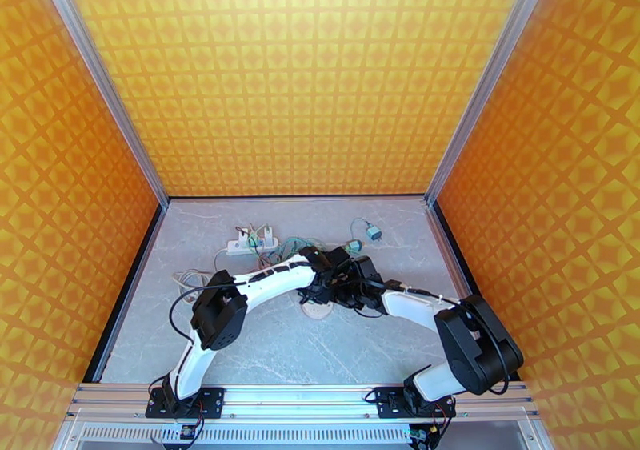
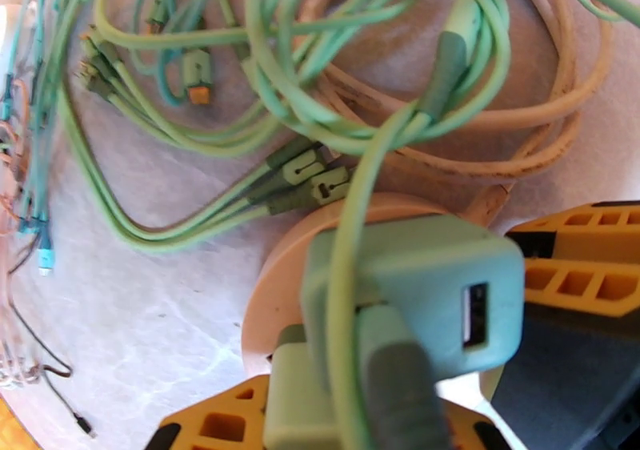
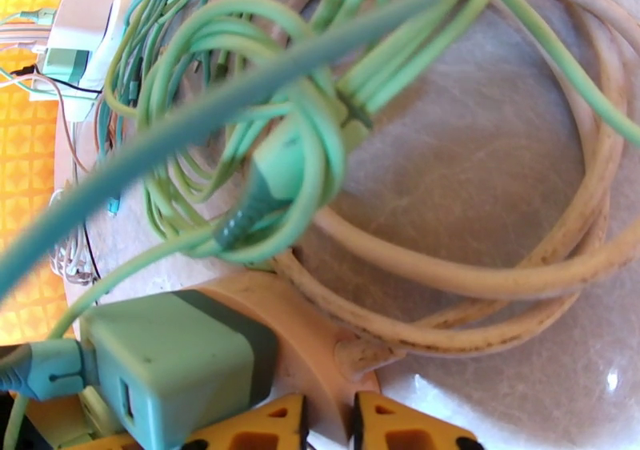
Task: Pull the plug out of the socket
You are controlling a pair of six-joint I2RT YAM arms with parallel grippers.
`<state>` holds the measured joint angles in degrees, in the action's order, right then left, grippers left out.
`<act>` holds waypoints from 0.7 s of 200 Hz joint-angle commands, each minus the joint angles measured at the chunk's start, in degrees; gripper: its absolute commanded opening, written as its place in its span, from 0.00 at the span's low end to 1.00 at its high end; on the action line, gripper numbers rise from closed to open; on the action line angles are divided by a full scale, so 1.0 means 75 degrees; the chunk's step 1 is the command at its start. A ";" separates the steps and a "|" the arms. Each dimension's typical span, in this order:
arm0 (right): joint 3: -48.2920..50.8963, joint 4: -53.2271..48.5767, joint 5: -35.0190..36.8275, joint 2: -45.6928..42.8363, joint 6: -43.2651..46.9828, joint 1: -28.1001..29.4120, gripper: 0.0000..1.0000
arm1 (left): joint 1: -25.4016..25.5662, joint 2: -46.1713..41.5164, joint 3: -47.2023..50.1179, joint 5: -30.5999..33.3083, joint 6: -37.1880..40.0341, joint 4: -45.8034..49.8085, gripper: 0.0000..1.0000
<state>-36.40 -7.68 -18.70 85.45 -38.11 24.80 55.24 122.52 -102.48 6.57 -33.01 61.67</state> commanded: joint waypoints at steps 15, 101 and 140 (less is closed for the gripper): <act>0.0705 -0.0876 0.0582 -0.0928 0.0136 0.0081 0.40 | 0.0183 -0.0371 0.0395 -0.1610 0.0032 -0.0529 0.00; 0.1351 0.0033 -0.0355 -0.1474 -0.0005 0.0215 0.51 | 0.0183 -0.0305 0.0514 -0.1767 -0.0035 -0.0738 0.00; 0.1291 -0.0155 -0.0065 -0.0847 -0.0026 0.0397 0.44 | 0.0191 -0.0287 0.0527 -0.1772 -0.0049 -0.0776 0.00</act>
<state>-26.89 -8.03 -19.55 75.18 -38.57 26.15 55.81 121.10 -99.20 -2.81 -33.17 57.71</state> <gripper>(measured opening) 0.479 0.275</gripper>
